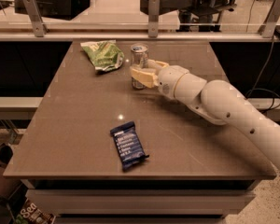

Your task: Place redbull can upright

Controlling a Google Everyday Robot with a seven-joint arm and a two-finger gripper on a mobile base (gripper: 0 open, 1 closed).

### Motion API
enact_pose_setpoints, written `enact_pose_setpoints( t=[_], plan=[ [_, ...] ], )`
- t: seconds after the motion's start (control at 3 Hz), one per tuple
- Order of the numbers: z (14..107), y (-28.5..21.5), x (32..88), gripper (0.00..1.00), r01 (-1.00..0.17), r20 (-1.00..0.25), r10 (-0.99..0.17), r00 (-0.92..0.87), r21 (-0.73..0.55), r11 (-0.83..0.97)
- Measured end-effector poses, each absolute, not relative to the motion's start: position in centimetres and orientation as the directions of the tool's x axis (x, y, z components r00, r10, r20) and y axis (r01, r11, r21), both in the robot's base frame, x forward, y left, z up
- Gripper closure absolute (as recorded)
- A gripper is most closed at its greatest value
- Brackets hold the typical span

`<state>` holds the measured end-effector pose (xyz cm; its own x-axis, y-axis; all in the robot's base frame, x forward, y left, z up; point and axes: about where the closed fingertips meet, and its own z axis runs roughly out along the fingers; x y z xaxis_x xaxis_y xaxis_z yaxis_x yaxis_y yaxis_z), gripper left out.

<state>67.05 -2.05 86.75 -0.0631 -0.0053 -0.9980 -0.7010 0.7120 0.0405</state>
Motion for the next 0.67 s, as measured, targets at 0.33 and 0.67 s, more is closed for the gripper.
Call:
enact_pose_setpoints(
  t=[0.33,0.67],
  plan=[
    [86.75,-2.04,67.05,0.59,-0.701,-0.998,-0.005,-0.063,0.040,0.712],
    [86.78,-1.82,67.02,0.35,-0.704,-0.998,-0.005,-0.063,0.040,0.710]
  ],
)
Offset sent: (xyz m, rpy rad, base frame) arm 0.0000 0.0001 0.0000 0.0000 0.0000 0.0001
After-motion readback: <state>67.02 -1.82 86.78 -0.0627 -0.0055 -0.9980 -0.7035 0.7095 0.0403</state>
